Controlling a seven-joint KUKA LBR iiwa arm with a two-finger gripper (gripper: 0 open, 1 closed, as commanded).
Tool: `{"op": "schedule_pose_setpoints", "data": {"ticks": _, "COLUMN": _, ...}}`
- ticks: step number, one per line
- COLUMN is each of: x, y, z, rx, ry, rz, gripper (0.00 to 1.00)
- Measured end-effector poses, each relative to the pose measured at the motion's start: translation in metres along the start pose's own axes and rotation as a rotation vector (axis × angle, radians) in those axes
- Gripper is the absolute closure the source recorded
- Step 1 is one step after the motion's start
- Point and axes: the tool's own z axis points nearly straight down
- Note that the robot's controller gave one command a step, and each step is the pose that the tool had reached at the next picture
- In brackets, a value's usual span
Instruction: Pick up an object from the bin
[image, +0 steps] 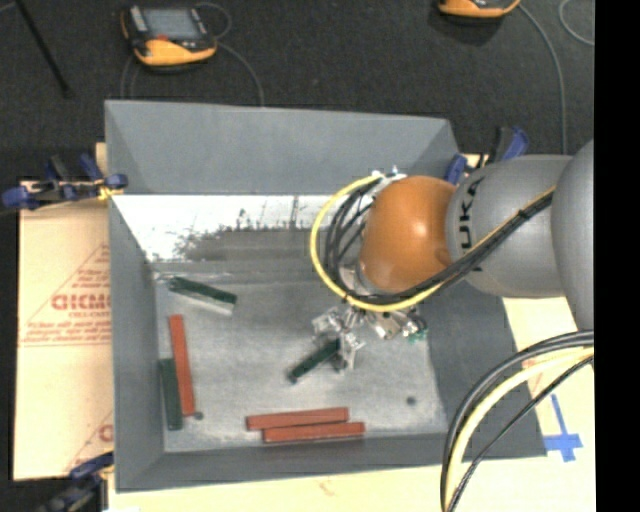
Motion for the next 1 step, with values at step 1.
{"op": "schedule_pose_setpoints", "data": {"ticks": 1, "x": 0.0000, "y": 0.0000, "z": 0.0000, "rx": 0.000, "ry": 0.000, "rz": 0.000, "gripper": 1.00}}
